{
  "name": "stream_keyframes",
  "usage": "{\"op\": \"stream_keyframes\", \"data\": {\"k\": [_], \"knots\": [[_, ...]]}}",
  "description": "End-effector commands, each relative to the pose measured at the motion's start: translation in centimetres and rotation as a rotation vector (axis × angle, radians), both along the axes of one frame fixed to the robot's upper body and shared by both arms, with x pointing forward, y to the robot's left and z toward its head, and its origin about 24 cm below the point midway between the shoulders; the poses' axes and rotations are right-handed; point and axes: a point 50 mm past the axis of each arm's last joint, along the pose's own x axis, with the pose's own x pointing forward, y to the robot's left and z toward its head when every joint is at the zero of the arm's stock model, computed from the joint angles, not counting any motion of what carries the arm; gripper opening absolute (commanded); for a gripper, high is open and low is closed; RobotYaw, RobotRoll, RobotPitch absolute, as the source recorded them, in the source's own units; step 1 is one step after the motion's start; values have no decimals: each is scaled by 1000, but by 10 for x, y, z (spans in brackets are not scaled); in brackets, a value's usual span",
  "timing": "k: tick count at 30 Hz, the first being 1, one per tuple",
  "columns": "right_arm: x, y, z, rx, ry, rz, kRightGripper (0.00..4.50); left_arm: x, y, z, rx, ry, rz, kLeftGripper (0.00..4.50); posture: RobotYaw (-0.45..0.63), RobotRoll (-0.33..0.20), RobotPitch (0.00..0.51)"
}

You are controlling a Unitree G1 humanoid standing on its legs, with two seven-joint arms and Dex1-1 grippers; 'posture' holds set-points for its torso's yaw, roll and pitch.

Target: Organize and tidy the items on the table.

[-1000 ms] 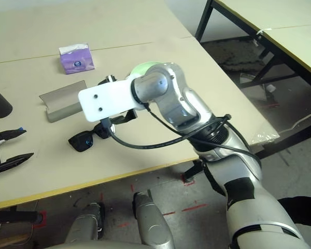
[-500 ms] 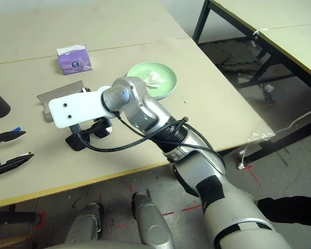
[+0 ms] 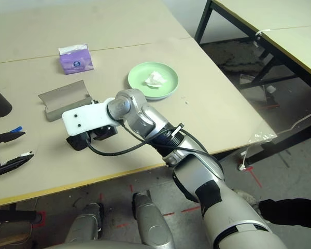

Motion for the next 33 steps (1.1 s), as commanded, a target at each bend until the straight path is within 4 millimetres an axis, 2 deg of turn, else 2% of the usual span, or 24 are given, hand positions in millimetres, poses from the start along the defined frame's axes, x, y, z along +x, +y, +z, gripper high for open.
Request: {"op": "stream_keyframes", "data": {"k": [1, 12, 33], "knots": [[-6, 8, -3, -29, 24, 27, 4451, -3, 1, -1, 4, -1, 6, 4500, -108, 0, 185], [-9, 9, -6, -76, 58, 29, 4451, -6, 1, -1, 3, -1, 13, 4500, -95, 0, 193], [7, 3, -6, -102, 24, -57, 4451, -9, -1, -2, 0, -2, 23, 4500, -87, 0, 189]]}}
